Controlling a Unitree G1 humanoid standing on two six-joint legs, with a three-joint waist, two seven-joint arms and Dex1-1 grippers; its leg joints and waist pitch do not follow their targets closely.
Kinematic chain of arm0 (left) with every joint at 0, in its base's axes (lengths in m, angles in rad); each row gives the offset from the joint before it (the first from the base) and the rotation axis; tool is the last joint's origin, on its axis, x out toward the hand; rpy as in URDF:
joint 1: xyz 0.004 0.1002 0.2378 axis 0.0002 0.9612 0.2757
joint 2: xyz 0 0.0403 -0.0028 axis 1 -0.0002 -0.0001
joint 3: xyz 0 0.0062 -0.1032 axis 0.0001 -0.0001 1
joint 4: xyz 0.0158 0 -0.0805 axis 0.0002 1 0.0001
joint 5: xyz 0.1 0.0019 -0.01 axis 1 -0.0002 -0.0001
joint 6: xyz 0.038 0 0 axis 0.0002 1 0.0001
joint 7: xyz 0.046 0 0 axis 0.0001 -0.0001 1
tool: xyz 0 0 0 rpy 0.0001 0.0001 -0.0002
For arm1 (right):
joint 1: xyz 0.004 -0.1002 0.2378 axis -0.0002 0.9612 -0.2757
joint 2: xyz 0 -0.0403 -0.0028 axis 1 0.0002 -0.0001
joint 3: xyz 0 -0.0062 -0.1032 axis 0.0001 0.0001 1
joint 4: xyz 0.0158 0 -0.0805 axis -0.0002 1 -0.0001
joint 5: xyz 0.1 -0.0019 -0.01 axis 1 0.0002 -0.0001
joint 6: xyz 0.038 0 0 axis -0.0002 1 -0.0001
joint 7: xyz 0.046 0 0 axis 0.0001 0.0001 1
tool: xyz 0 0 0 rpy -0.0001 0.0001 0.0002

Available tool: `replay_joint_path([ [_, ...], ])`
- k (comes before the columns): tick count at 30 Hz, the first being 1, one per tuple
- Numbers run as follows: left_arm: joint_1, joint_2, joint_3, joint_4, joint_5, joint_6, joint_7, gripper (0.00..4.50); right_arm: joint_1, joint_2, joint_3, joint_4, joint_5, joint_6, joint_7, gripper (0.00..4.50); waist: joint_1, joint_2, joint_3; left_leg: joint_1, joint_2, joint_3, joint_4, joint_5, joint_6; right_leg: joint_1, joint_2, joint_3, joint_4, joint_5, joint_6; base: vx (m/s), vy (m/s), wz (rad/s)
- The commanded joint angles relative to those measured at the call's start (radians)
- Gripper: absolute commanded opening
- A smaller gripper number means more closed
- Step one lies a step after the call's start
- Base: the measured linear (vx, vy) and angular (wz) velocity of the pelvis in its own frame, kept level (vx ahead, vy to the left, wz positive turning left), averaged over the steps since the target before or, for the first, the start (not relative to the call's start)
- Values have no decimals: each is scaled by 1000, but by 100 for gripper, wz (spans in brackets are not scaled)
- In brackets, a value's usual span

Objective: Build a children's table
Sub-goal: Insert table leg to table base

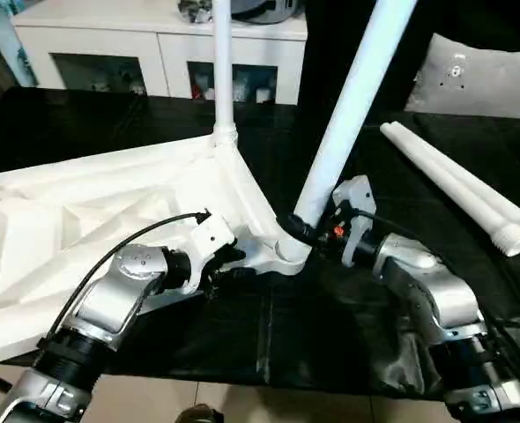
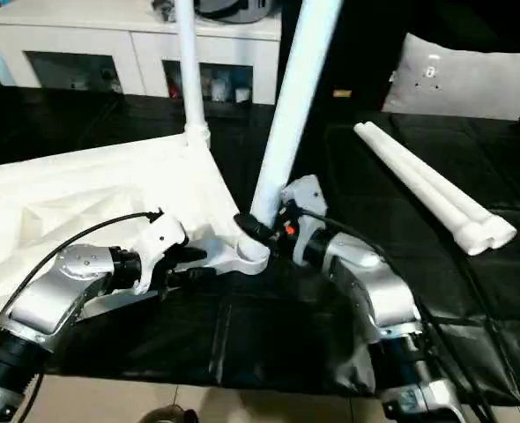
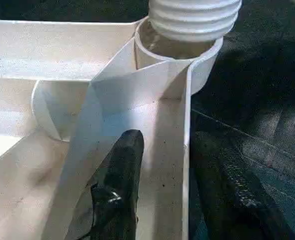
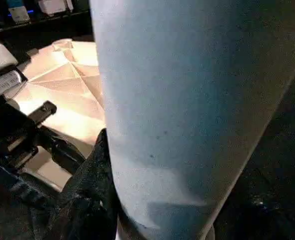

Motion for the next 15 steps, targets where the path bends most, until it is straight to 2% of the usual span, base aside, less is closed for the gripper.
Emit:
replay_joint_path([
  [1,-11,12,-23,18,16,-13,-29,140,-32,5,11,20,-10,-25,16,191,1,-1,-67,35,51,-21,-67,-163,-2,22,-76,29,-64,12,-205,0,0,0],
  [6,-14,30,-49,28,38,-38,-63,88,-53,7,32,70,-25,-33,31,191,0,1,-67,35,52,-21,-67,-162,-3,23,-76,28,-62,30,-208,0,0,0],
  [15,-22,33,-66,39,44,-70,-116,16,-77,-4,61,129,-77,-28,39,191,-1,-4,-67,36,52,-19,-67,-163,-3,23,-77,29,-62,24,-211,0,0,0],
])
